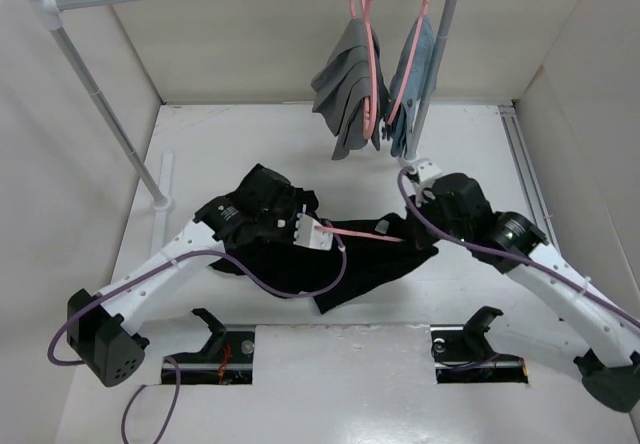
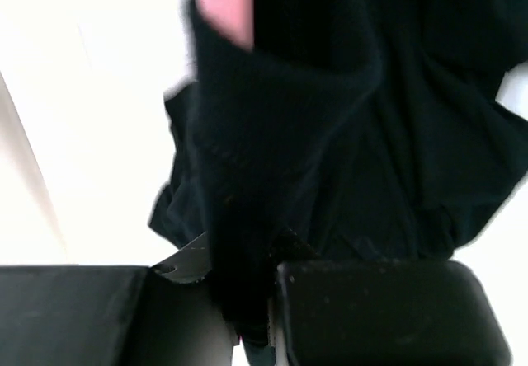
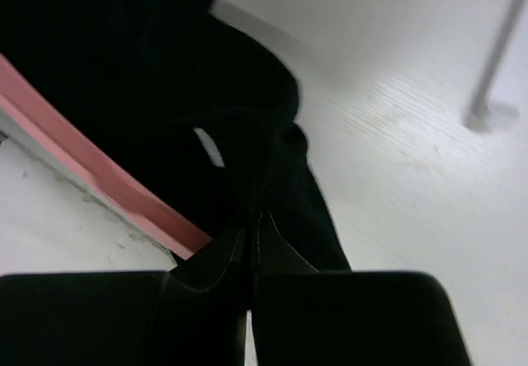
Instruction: Place the t-shirt on the hanger
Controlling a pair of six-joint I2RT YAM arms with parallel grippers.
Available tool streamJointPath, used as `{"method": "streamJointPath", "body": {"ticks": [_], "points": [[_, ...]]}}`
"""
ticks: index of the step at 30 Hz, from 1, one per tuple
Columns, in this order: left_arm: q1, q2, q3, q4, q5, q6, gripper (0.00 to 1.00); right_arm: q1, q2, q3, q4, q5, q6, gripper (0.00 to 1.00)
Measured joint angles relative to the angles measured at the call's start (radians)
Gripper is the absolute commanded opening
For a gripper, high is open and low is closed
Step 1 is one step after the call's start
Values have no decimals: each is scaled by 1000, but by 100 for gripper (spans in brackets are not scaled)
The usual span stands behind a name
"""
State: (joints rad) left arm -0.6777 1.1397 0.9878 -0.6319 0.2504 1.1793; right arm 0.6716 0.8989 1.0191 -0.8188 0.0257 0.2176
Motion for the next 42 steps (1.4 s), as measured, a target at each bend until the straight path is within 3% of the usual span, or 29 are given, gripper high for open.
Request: {"method": "streamJointPath", "body": {"ticks": [4, 6, 7, 8, 11, 12, 14, 17, 21, 25, 28, 32, 33, 42], "points": [[-48, 14, 88, -37, 14, -27, 0, 85, 102, 47, 72, -54, -70, 1], [-51, 19, 110, -48, 18, -24, 0, 100, 117, 45, 100, -93, -96, 11], [-52, 19, 113, -54, 19, -22, 0, 102, 118, 44, 106, -108, -109, 18], [-53, 19, 113, -61, 23, -19, 0, 102, 116, 42, 113, -122, -119, 42], [-56, 19, 113, -76, 40, -11, 0, 102, 91, 28, 129, -152, -146, 74], [-56, 19, 113, -78, 46, -9, 0, 102, 77, 27, 127, -158, -154, 89], [-60, 19, 112, -83, 60, -5, 0, 102, 32, 25, 131, -166, -174, 100], [-61, 19, 112, -83, 80, -3, 0, 111, -66, 11, 145, -182, -191, 100], [-60, 19, 112, -72, 87, -9, 0, 186, -129, -3, 204, -217, -203, 95], [-60, 19, 112, -68, 90, -10, 0, 248, -53, -10, 244, -233, -222, 90], [-60, 18, 112, -68, 93, -10, 0, 262, 35, -25, 254, -214, -230, 72], [-54, 18, 112, -75, 103, -10, 0, 264, 108, -37, 259, -161, -240, 26], [-54, 17, 112, -75, 101, -11, 0, 265, 114, -37, 265, -146, -245, 0], [9, 11, 112, 5, 150, -34, 3, 291, 11, -78, 276, -96, -243, 0]]}}
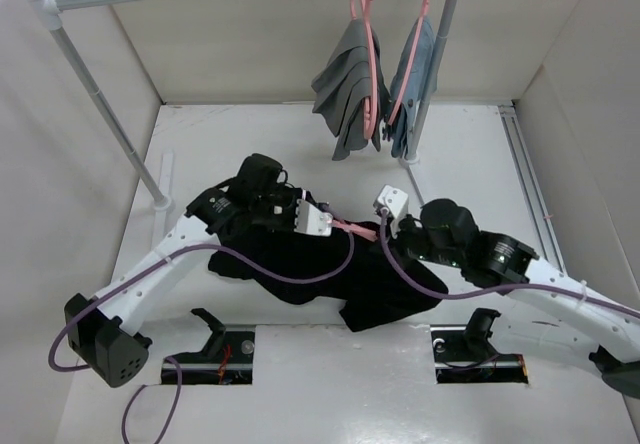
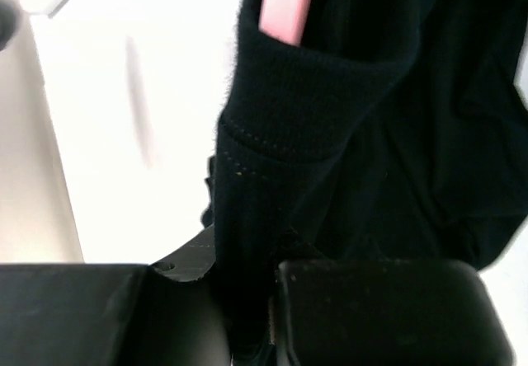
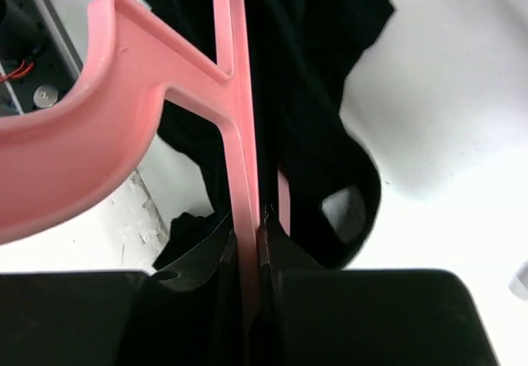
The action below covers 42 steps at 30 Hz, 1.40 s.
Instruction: Place the t-shirt on the hanger
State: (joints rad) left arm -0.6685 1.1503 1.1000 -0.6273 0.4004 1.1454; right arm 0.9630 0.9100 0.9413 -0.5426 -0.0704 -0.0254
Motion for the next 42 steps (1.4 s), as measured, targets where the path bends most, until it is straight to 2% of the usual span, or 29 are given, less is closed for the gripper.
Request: {"method": "streamJointPath", "body": {"ticks": [3, 5, 7, 8, 10, 14, 15, 21, 23, 24, 28, 30, 32, 34, 37, 41, 42], "points": [[63, -2, -1, 31, 50, 2, 6, -1, -74, -25, -8, 32, 20, 0], [101, -2, -3, 51, 77, 2, 14, -2, -109, -30, -25, 47, 33, 0], [140, -3, -11, 68, 79, -3, 29, -8, -130, -30, -43, 60, 50, 0], [158, -3, -13, 74, 69, -11, 47, -9, -137, -27, -60, 61, 59, 0], [179, -3, -14, 91, 68, -32, 57, -9, -127, -15, -88, 66, 74, 0], [202, -27, -13, 96, 70, -88, 95, -15, -49, 48, -134, 98, 98, 0], [206, -45, -13, 107, 78, -114, 100, -18, -23, 68, -136, 112, 107, 0], [206, -282, -13, 258, 185, -380, 100, -3, 113, 164, -117, 201, 187, 0], [206, -357, -13, 304, 241, -476, 96, 25, 170, 213, -111, 246, 206, 0], [206, -394, -12, 323, 283, -533, 90, 43, 206, 246, -108, 269, 215, 0], [205, -444, -18, 368, 357, -704, 83, 103, 335, 335, -37, 311, 246, 0], [205, -436, -35, 369, 350, -768, 83, 122, 386, 364, -13, 319, 259, 0], [205, -413, -53, 361, 315, -821, 78, 140, 433, 402, -4, 334, 268, 0], [205, -393, -67, 349, 269, -867, 63, 158, 468, 430, 3, 354, 274, 0], [206, -368, -99, 344, 216, -917, 48, 175, 491, 446, 28, 370, 281, 0], [206, -400, -170, 350, 205, -940, 46, 177, 493, 447, 70, 367, 284, 0], [206, -417, -188, 355, 205, -928, 49, 177, 493, 447, 80, 365, 284, 0]]}}
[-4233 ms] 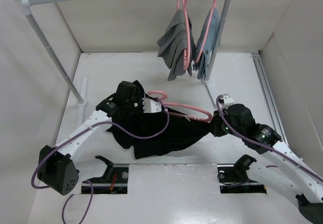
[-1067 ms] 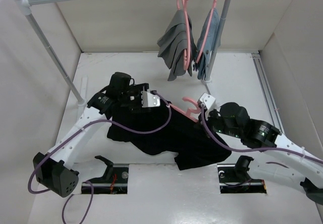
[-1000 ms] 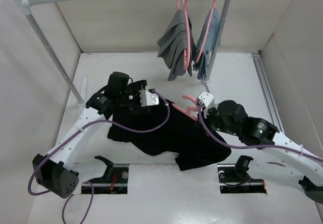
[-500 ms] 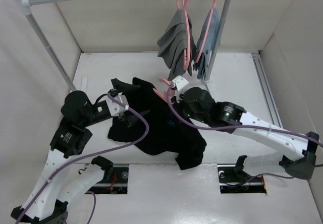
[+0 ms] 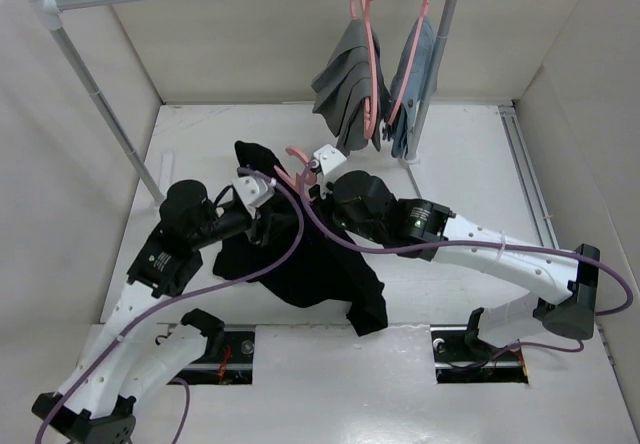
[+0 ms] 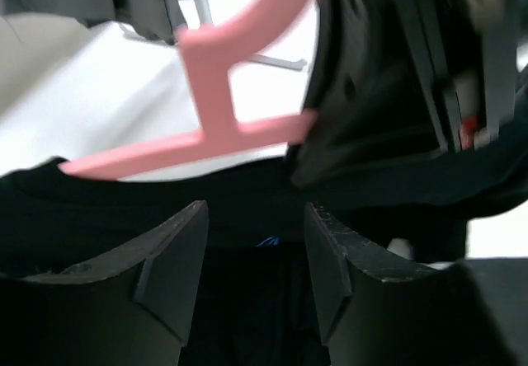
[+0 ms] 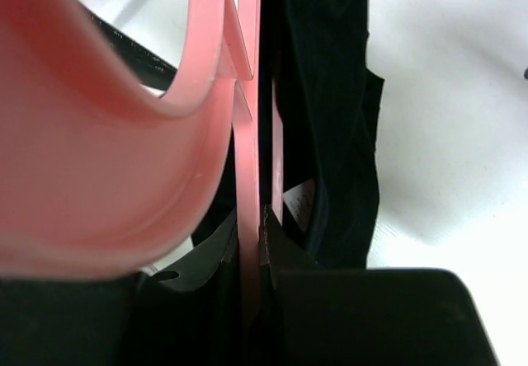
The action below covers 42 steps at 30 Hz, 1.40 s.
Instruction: Place the t-shirt on the hanger
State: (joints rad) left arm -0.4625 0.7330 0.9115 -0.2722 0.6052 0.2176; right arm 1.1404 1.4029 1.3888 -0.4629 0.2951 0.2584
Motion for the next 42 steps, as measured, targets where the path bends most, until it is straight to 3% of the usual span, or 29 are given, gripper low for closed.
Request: {"method": "streamJointPath", "body": {"ticks": [3, 7, 11, 19, 25, 33, 36, 37, 39, 42], "points": [[0, -71, -66, 48, -7, 109, 69, 0, 0, 0, 26, -15, -1, 0], [0, -185, -178, 154, -40, 342, 76, 0, 0, 0, 36, -43, -2, 0], [0, -209, -197, 214, -34, 507, 76, 0, 0, 0, 60, -67, -5, 0], [0, -147, -199, 272, -28, 682, 69, 0, 0, 0, 76, -106, -21, 0], [0, -98, -198, 308, -20, 746, 59, 0, 3, 0, 80, -124, -31, 0], [-9, -5, -195, 338, -44, 798, 57, -2, 14, 0, 81, -133, -43, 0], [-19, 27, -194, 352, -74, 819, 46, -2, 23, 0, 80, -147, -53, 0], [-23, 35, -193, 359, -85, 826, 24, -2, 26, 0, 80, -153, -56, 0], [-27, 42, -194, 329, -99, 918, 8, -7, 30, 7, 67, -150, -69, 0], [-35, 54, -199, 292, -109, 1052, 0, -21, 31, 17, 25, -164, -92, 0]]}}
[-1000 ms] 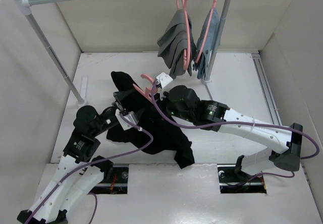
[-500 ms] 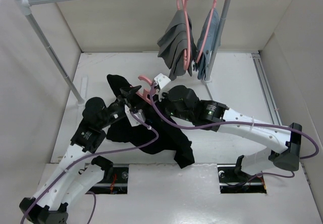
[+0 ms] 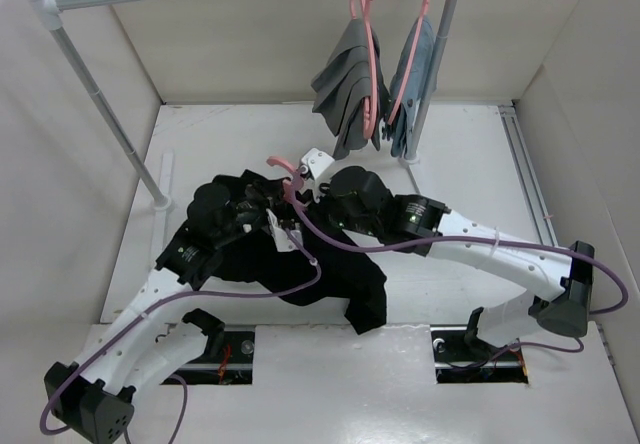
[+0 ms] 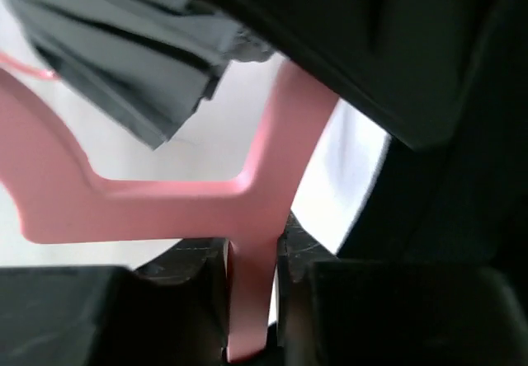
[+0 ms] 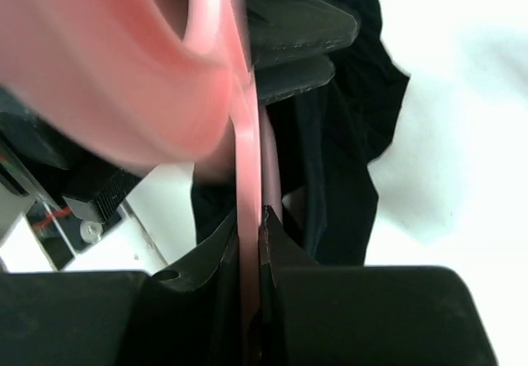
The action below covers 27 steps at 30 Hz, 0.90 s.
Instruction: Place the t-shirt on the hanger
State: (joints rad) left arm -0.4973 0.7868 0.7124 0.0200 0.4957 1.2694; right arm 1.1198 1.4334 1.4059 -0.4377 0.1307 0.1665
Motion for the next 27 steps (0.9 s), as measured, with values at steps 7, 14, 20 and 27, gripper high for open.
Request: {"method": "streamJointPath", "body": {"ticks": [7, 14, 20, 27], "points": [[0, -32, -2, -12, 6, -56, 0, -1, 0, 2, 2, -60, -64, 38], [0, -83, 0, -55, 134, -132, 0, 10, -59, 33, -26, -229, -222, 89], [0, -113, 23, -85, 240, -156, 0, 19, -241, 34, -93, -333, -306, 96], [0, -126, 32, -134, 286, -107, 0, 9, -385, 21, -111, -343, -322, 94]]}}
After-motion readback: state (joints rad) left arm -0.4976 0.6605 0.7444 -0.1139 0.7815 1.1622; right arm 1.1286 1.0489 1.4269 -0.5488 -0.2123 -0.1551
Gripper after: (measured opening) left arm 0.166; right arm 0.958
